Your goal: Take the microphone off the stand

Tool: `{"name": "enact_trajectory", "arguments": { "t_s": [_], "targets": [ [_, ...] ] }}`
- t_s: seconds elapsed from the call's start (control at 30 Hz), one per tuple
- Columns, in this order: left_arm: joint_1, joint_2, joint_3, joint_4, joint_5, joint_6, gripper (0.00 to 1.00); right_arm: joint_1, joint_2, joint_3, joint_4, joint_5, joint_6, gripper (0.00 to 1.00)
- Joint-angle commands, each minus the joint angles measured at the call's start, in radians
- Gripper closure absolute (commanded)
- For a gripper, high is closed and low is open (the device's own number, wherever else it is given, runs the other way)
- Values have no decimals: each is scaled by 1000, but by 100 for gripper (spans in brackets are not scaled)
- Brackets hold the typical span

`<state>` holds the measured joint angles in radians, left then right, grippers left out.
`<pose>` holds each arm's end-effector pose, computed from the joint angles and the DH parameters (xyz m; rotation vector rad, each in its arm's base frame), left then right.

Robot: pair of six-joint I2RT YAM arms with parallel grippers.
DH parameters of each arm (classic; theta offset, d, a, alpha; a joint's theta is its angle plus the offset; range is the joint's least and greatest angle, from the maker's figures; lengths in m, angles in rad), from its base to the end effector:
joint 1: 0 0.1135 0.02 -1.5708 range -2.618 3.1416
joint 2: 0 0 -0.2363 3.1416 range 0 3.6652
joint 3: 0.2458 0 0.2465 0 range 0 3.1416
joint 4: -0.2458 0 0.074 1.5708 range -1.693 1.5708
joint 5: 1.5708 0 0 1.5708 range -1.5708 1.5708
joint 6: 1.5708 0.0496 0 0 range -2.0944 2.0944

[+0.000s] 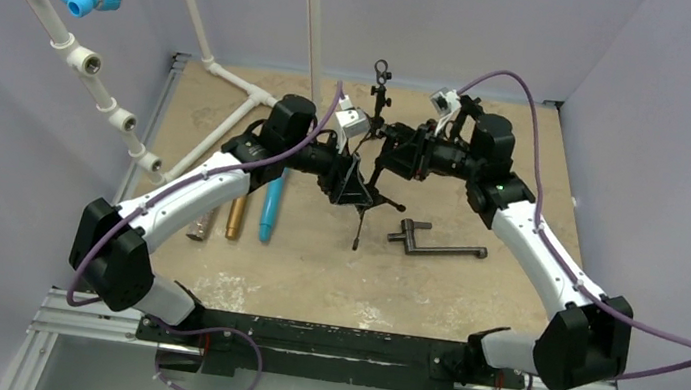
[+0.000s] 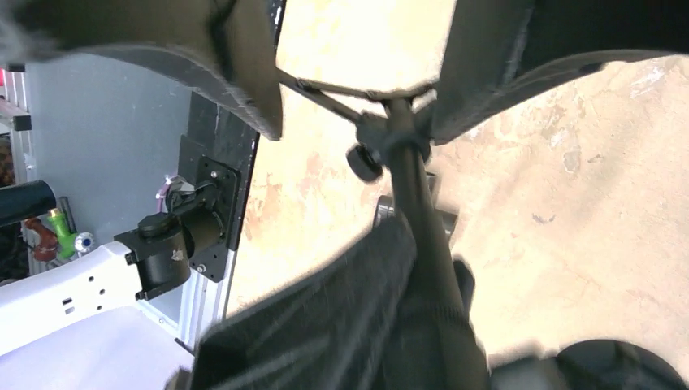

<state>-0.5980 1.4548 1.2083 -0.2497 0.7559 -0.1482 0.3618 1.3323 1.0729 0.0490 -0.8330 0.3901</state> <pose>0.2585 -0.2173 0.2956 0.9485 1.9281 -1.2272 0.2822 0.1461 0.3173 -0.6126 1.7913 1.2629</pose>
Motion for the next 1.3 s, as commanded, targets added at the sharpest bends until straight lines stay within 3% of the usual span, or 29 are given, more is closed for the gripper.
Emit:
{"name": "enact_trajectory", "arguments": {
  "t_s": [0.0,0.13,0.3,0.47,0.63,0.83,1.03,1.27],
  "targets": [
    [-6,-54,8,41,49,19,25,-56,-104,32,-26,54,-66,100],
    [-6,-99,0,27,52,53,10,-107,-183,42,-176,146,-245,100],
    [-6,-144,-9,17,32,76,8,-150,-258,15,-333,333,-478,100],
    [-6,-175,-23,43,37,56,9,-186,-308,-55,-377,472,-571,100],
    [-5,-191,-37,56,27,54,10,-250,-339,-122,-319,584,-603,100],
    [-6,-220,-56,68,16,59,11,-400,-308,-147,-195,606,-558,100],
    [-6,-250,-81,77,7,83,11,-545,-195,-93,-83,586,-455,100],
    [-5,-253,-88,77,6,98,11,-595,-30,-18,109,632,-432,100]
  ]
}}
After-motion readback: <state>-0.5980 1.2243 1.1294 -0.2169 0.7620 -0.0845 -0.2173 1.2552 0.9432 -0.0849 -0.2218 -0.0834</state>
